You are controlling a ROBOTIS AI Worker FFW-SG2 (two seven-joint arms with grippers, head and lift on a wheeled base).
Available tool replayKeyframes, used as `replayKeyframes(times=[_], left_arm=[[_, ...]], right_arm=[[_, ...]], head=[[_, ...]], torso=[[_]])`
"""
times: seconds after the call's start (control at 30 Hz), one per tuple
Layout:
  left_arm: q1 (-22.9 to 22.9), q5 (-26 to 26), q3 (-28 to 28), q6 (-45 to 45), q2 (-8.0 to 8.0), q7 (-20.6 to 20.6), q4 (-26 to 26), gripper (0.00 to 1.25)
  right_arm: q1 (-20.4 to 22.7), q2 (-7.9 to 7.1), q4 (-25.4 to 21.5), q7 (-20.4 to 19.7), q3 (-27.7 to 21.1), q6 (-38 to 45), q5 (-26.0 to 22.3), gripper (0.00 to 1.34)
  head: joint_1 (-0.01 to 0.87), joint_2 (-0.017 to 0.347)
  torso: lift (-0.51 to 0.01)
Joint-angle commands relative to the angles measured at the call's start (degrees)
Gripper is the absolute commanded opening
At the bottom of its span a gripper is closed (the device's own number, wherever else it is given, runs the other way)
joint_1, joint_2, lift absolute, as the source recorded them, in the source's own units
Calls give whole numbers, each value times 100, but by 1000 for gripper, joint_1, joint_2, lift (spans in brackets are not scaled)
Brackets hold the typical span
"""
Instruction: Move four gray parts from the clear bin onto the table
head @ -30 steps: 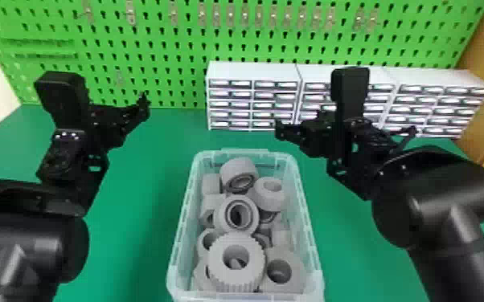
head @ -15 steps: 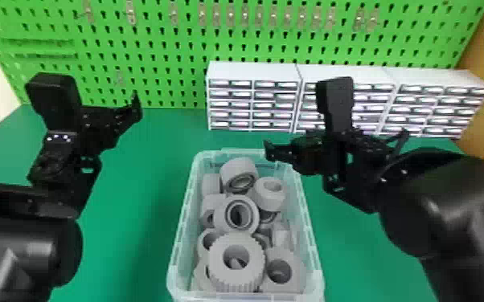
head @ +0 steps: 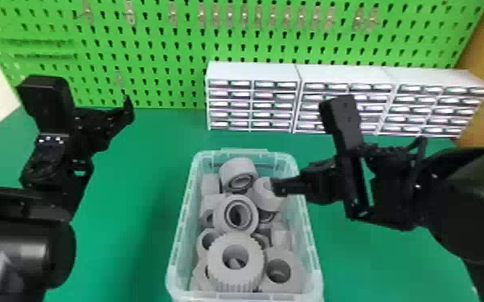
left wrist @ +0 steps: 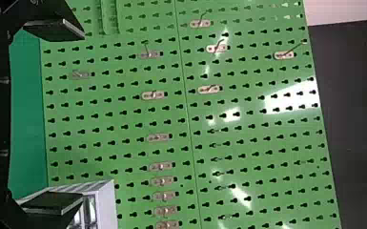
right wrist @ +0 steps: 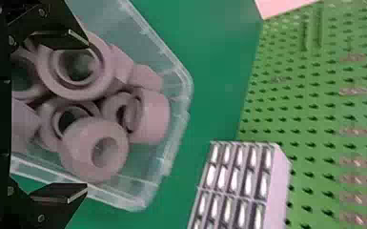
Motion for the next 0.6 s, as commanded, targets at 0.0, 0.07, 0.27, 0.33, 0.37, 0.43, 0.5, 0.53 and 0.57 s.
replayKeyframes(times=[0.0, 0.07, 0.27, 0.33, 0.37, 0.43, 0.5, 0.53, 0.57], left_arm=[[-5, -22, 25, 42, 0, 0, -4, 1149], [-5, -22, 34, 51, 0, 0, -13, 1149], [-5, -57, 43, 103, -9, 0, -13, 1149], [4, -75, 43, 103, -9, 0, -13, 1149], [4, -84, 43, 103, -17, 0, -13, 1149], [-5, -101, 52, 103, -26, 0, -13, 1149], [-14, -128, 61, 103, -44, 0, -13, 1149], [-22, -136, 69, 112, -53, 0, -13, 1149], [-22, -145, 69, 112, -53, 0, -13, 1149]], right_arm=[[-127, -241, 10, 0, 217, 351, -423, 1109], [-135, -302, 27, 0, 226, 387, -555, 1109], [-285, -531, 274, 0, 323, 571, -1196, 1106], [-382, -619, 353, 0, 428, 606, -1381, 1109], [-417, -654, 397, 0, 472, 615, -1478, 1109], [-496, -742, 520, 0, 560, 606, -1741, 1109], [-601, -830, 643, 0, 666, 589, -1970, 1108], [-654, -874, 669, 0, 727, 589, -2031, 1108], [-698, -909, 704, 0, 789, 589, -2093, 1108]], head=[[686, 26], [686, 26], [686, 26], [686, 26], [686, 26], [686, 26], [686, 26], [686, 26], [686, 26]], torso=[[-50], [-50], [-50], [-50], [-50], [-50], [-50], [-50], [-50]])
